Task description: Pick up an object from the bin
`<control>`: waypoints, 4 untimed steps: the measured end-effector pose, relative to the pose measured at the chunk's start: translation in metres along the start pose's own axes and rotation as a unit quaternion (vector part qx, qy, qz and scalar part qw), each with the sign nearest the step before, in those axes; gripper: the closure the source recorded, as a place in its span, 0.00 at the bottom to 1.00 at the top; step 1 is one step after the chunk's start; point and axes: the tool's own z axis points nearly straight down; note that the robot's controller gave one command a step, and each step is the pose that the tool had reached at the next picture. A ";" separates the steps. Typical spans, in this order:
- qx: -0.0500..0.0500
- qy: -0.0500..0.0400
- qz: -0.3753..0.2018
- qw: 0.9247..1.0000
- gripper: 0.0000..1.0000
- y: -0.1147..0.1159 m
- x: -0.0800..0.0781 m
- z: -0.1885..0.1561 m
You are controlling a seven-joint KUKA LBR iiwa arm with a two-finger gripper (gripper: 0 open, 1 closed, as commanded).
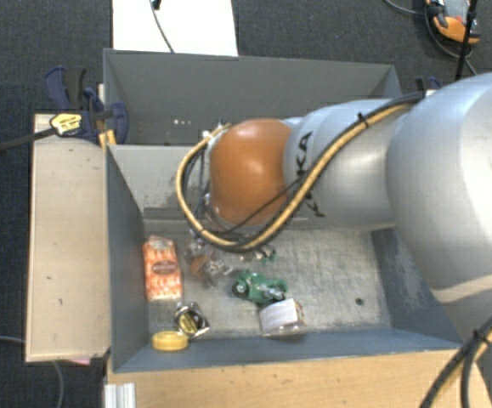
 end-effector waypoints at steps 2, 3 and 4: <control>-0.001 0.004 0.000 1.000 1.00 0.001 0.002 -0.005; -0.002 0.007 0.001 1.000 1.00 0.001 0.003 -0.028; -0.001 0.004 0.001 1.000 1.00 0.001 0.001 -0.052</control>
Offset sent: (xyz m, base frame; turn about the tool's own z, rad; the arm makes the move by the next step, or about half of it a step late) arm 0.0000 -0.0001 0.0747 0.0000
